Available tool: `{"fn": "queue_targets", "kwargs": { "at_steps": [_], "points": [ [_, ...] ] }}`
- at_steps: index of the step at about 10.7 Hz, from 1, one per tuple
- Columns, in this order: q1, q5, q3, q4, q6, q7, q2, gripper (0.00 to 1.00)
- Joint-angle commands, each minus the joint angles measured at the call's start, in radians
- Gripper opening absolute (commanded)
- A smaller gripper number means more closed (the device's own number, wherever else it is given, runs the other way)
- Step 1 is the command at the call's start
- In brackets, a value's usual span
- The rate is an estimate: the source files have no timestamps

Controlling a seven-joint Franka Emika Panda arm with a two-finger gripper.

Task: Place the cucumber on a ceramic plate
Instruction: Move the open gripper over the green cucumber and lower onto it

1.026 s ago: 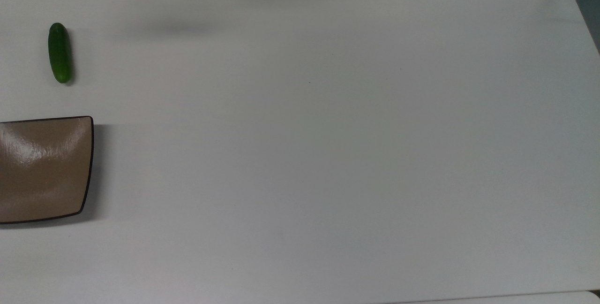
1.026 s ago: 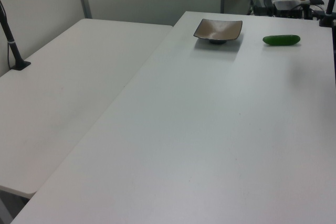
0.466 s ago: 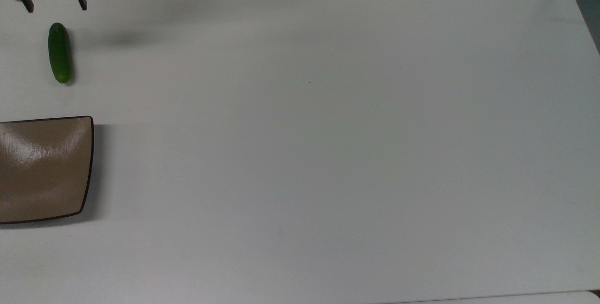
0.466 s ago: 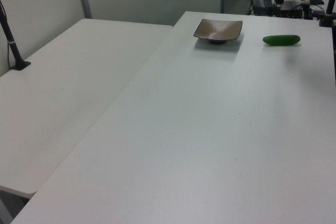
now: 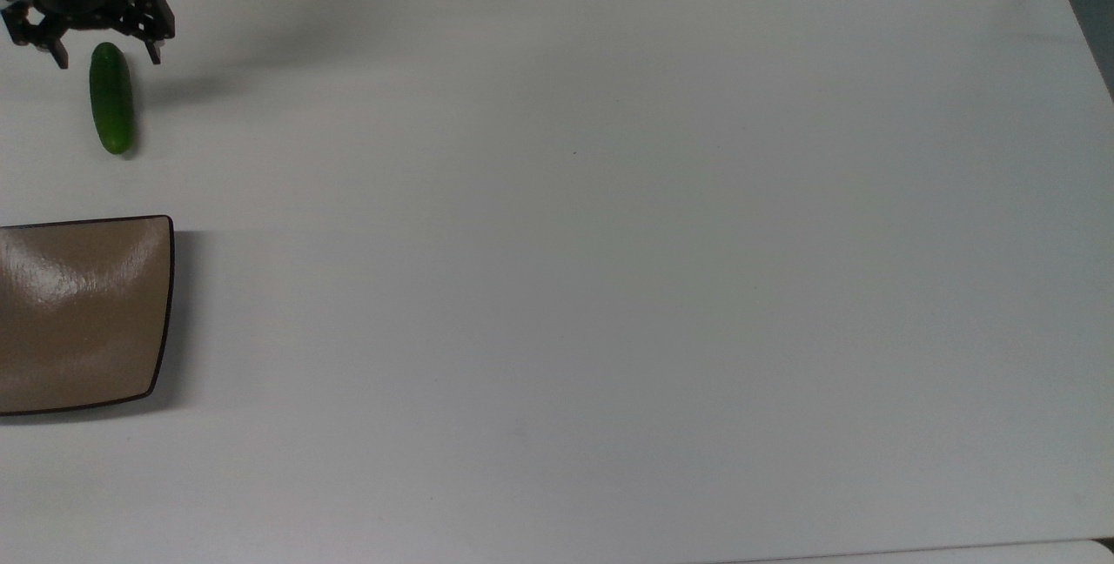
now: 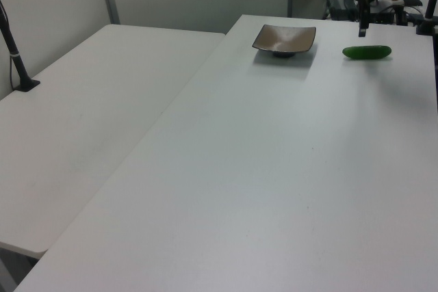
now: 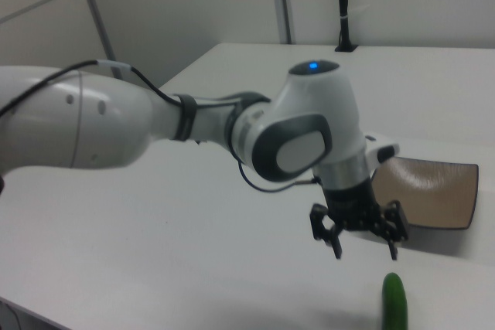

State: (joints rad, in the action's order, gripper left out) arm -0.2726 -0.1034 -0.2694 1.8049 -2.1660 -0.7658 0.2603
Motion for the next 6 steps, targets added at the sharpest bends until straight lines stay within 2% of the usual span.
{"fn": "queue_targets", "kwargs": {
  "at_steps": [1,6],
  "points": [
    [-0.019,-0.029,-0.004,0.056,-0.125,-0.012,0.033,1.00],
    [-0.053,-0.044,-0.010,0.117,-0.261,-0.012,0.088,1.00]
  ]
}}
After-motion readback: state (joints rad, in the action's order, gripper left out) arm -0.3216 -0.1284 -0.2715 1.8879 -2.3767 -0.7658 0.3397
